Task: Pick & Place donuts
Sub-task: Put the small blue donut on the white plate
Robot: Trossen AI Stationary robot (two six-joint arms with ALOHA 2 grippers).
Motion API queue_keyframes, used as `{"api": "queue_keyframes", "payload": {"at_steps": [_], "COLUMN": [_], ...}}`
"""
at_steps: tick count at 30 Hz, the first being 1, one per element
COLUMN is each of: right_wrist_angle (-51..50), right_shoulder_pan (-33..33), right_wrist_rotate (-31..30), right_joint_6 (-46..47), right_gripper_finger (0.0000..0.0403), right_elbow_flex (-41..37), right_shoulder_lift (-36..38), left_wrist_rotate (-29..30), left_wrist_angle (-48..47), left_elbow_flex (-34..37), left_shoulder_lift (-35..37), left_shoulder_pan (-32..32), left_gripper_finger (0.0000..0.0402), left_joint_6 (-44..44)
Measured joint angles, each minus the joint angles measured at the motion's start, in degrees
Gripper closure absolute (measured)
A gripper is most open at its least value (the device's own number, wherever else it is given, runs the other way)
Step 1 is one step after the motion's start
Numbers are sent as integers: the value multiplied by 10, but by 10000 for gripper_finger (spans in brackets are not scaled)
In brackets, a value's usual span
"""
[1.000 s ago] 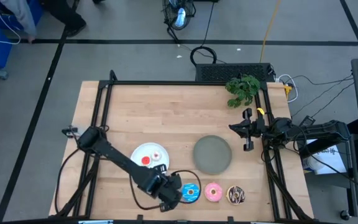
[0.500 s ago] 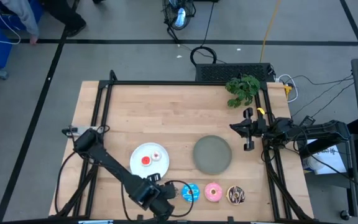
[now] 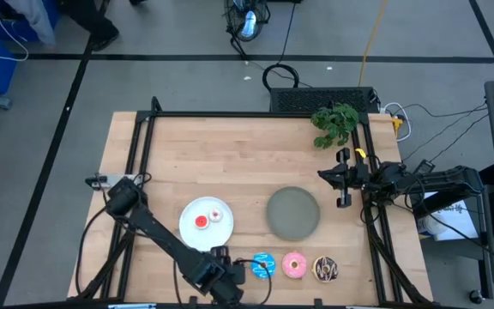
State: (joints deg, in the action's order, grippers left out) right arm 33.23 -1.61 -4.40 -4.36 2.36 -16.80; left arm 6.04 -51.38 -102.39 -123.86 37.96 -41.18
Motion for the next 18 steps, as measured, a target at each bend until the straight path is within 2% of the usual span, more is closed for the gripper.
{"api": "queue_keyframes", "payload": {"at_steps": [7,14,18], "right_wrist_angle": [0,-1,-3], "right_shoulder_pan": [0,0,0], "right_wrist_rotate": [0,0,0], "right_joint_6": [4,4,4], "right_gripper_finger": [403,403,403], "right_elbow_flex": [0,0,0], "right_shoulder_lift": [0,0,0], "left_wrist_rotate": [9,13,-5], "left_wrist_angle": [-23,-40,-23], "left_elbow_flex": [0,1,29], "left_shoulder_lift": [-27,-46,-45], "left_shoulder_pan": [-9,-21,-24], "left_gripper_finger": [68,64,64], "left_joint_6": [28,40,32]}}
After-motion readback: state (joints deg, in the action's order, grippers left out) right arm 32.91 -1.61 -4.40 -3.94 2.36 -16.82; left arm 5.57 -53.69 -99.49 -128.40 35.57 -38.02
